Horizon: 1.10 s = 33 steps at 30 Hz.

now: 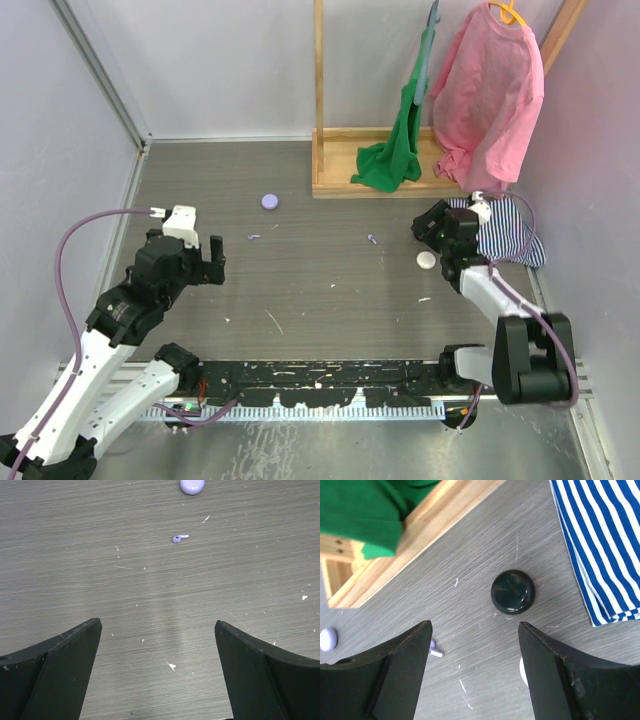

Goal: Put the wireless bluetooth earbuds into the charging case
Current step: Place the charging case at the center of the board, then move the charging case to the center of the board.

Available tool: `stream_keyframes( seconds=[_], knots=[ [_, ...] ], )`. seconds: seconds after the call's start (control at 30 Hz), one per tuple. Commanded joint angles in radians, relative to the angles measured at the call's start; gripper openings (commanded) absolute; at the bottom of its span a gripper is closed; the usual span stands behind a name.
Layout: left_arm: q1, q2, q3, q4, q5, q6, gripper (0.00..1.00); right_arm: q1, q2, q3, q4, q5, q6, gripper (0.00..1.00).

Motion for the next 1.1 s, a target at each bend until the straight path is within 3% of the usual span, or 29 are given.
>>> stream_keyframes(
  seconds=[0.0, 0.13, 0.2, 0.23, 0.4, 0.57, 0.7, 0.97, 1.07],
  knots=[
    [0.01, -0.034, 0.015, 0.049, 0.075, -0.006, 0.98, -0.003, -0.159, -0.063, 0.012, -0.095, -0.12, 0.77],
    [0.023, -0.037, 0.031, 0.043, 0.137, -0.014, 0.98, -0.003, -0.296, -0.138, 0.051, -0.216, -0.139, 0.82],
    [0.027, -0.02, 0.045, 0.036, 0.167, -0.037, 0.98, -0.003, -0.359, -0.18, 0.086, -0.282, -0.137, 0.98],
    [0.027, -0.006, 0.052, 0.03, 0.183, -0.051, 0.98, -0.003, -0.388, -0.199, 0.107, -0.305, -0.139, 1.0],
    [0.028, 0.089, 0.062, 0.046, 0.252, -0.149, 0.98, -0.003, -0.485, -0.296, 0.241, -0.368, -0.153, 1.0],
    [0.027, 0.22, 0.023, 0.186, 0.219, -0.234, 0.99, -0.002, -0.482, -0.347, 0.361, -0.434, -0.132, 1.0],
    [0.028, 0.415, 0.092, 0.226, 0.165, -0.215, 0.99, 0.023, -0.47, -0.431, 0.521, -0.446, -0.088, 1.0],
    [0.032, 0.732, 0.239, 0.398, 0.057, -0.124, 1.0, 0.122, -0.459, -0.423, 0.516, -0.419, -0.148, 1.0],
    [0.057, 0.855, 0.303, 0.433, 0.087, -0.091, 0.99, 0.153, -0.462, -0.427, 0.529, -0.412, -0.167, 0.99]
  ],
)
